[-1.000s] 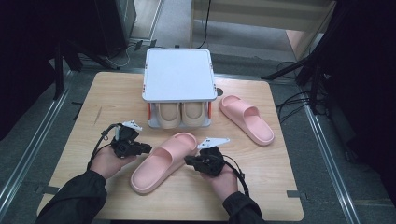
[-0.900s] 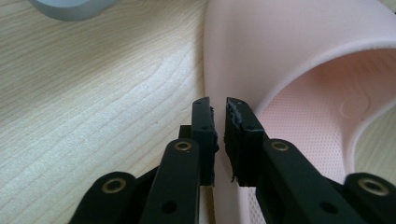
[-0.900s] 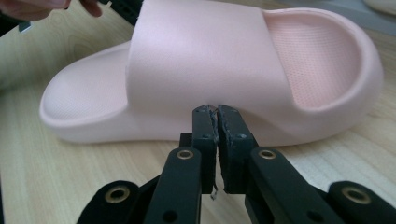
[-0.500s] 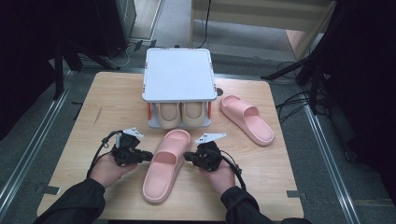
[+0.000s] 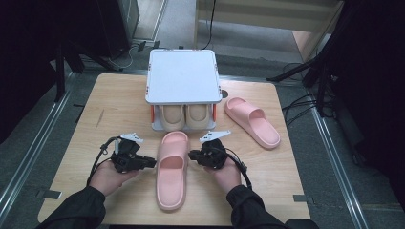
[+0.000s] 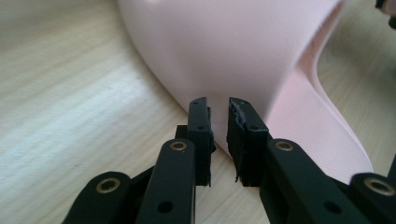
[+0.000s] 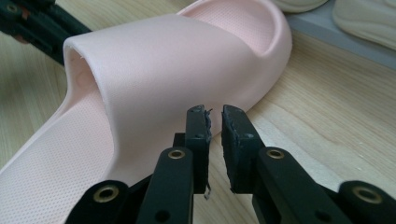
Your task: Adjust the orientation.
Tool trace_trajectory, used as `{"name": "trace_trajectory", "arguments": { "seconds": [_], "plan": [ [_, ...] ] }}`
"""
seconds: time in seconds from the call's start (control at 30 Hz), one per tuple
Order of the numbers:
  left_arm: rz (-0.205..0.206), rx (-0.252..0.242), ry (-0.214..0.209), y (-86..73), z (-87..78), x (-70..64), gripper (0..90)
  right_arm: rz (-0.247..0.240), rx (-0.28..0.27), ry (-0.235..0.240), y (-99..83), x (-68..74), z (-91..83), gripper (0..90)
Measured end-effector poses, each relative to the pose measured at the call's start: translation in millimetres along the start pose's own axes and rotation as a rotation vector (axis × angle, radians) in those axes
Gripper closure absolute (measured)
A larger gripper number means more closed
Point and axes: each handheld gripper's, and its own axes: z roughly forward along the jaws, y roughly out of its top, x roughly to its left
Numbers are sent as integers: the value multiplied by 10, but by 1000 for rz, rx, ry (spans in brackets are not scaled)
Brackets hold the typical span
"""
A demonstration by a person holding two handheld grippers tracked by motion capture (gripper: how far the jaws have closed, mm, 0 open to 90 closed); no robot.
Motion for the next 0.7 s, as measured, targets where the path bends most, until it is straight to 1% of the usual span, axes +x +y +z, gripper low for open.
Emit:
{"name": "trace_trajectory", "arguments": {
  "seconds": [0.07, 0.17, 0.27, 0.3, 0.43, 0.5, 0.7],
  "plan": [
    [-11, -24, 3, 10, -60, 34, 760, 0, -15, 3, 3, -8, -31, 795],
    [-5, -42, 19, 23, -122, 60, 723, -8, -32, 2, 13, -13, -83, 758],
    [-3, -45, 36, 47, -157, 82, 612, -20, -49, -6, 27, -37, -157, 726],
    [0, -48, 36, 58, -168, 91, 598, -20, -57, -12, 29, -52, -187, 726],
    [-3, -50, 32, 106, -183, 127, 553, 8, -81, -28, 6, -141, -309, 726],
    [0, -52, 25, 127, -191, 148, 539, 18, -86, -32, -9, -180, -354, 719],
    [-6, -60, 19, 162, -197, 202, 502, 50, -110, -48, -30, -290, -490, 709]
  ]
}}
